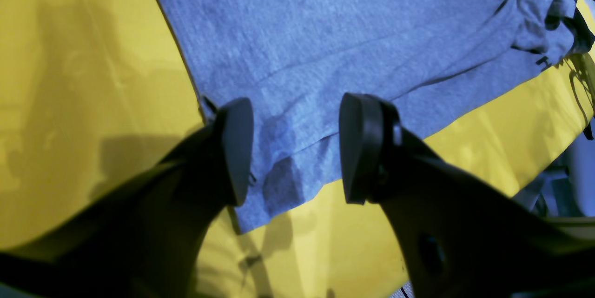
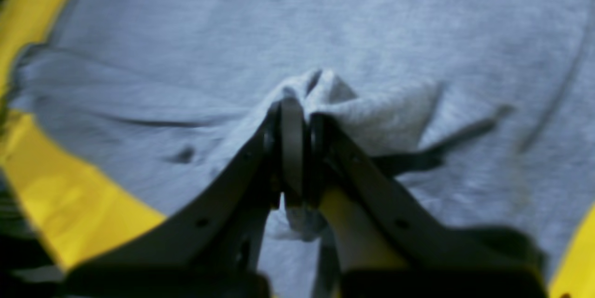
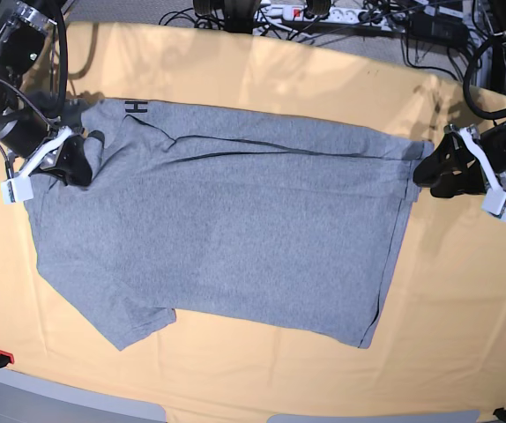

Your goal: Layout the t-shirt on the table in an organized manner, then fold the t-shirt properly

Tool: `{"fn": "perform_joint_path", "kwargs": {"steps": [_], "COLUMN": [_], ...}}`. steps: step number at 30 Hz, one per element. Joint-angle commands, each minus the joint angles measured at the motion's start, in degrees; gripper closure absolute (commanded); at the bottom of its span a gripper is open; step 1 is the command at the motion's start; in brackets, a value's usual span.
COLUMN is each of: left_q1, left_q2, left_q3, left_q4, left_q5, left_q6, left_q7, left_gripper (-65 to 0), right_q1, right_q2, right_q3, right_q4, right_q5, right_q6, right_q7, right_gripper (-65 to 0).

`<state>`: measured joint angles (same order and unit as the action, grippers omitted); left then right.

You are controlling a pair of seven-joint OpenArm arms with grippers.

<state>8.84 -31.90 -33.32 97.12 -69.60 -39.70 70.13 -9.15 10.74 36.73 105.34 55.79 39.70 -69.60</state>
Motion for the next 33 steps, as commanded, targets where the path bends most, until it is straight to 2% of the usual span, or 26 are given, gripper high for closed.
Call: {"fn": "perform_joint_path", "kwargs": {"steps": [1,6,8,11,13,17,19,20,21,22,24,26,29,31,33], "left_q1": [-0.6,-0.6,-0.6,-0.6,-0.8,-1.6,-1.6,-1.6,-1.6,-1.6,-1.8,-2.0,-2.2,-2.2,-2.2], "left_q2": [-1.3,-1.3,-1.3,-1.5,-1.6,-1.6,-1.6,-1.6,-1.6,-1.6,-1.6,-1.7,-1.8,-1.9,-2.1], "left_q3": [-0.4,-0.4,-0.4,-0.4,-0.5,-0.5,-0.5,-0.5,-0.5,-0.5,-0.5,-0.5,-0.5,-0.5,-0.5], "left_q4": [0.7,0.7,0.7,0.7,0.7,0.7,0.7,0.7,0.7,0.7,0.7,0.7,0.7,0.7,0.7], "left_q5": [-1.4,-1.4,-1.4,-1.4,-1.4,-1.3,-1.3,-1.3,-1.3,-1.3,-1.3,-1.4,-1.3,-1.3,-1.3], "left_q6": [-0.3,-0.3,-0.3,-0.3,-0.3,-0.3,-0.3,-0.3,-0.3,-0.3,-0.3,-0.3,-0.3,-0.3,-0.3], "left_q7": [-1.1,-1.1,-1.1,-1.1,-1.1,-1.1,-1.1,-1.1,-1.1,-1.1,-1.1,-1.1,-1.1,-1.0,-0.8], "left_gripper": [-31.4,-31.4,-31.4,-31.4,-31.4,-31.4,-31.4,-31.4,-31.4,-31.4,-31.0,-30.6,-25.1,-22.1,-22.0], "right_q1": [0.6,0.6,0.6,0.6,0.6,0.6,0.6,0.6,0.6,0.6,0.4,0.0,-2.3,-4.9,-8.0], "right_q2": [0.9,0.9,0.9,0.9,1.5,4.3,5.6,6.0,6.4,6.8,7.4,7.8,8.2,8.2,8.2], "right_q3": [0.0,0.0,0.0,0.0,0.0,0.1,0.7,1.3,2.0,2.9,4.8,6.8,9.2,9.9,9.9], "right_q4": [0.7,0.7,0.7,0.7,0.7,1.9,4.0,5.3,6.8,8.2,10.6,11.7,11.7,11.7,11.7], "right_q5": [-0.4,-6.0,-9.0,-16.6,-18.8,-16.4,-13.3,-11.5,-10.0,-8.6,-5.9,-3.5,1.4,4.8,5.9], "right_q6": [0.3,0.3,-0.2,-4.8,-7.9,-8.5,-6.7,-5.5,-4.6,-4.2,-3.3,-2.3,-2.0,-0.6,0.3], "right_q7": [2.6,6.3,8.5,13.5,14.0,8.2,4.5,2.7,1.1,-0.5,-3.9,-5.4,-7.1,-8.9,-9.8], "right_gripper": [0.0,-0.4,-13.9,-34.5,-39.4,-39.2,-38.4,-35.6,-30.0,-21.2,0.0,0.0,0.0,0.0,0.0]}}
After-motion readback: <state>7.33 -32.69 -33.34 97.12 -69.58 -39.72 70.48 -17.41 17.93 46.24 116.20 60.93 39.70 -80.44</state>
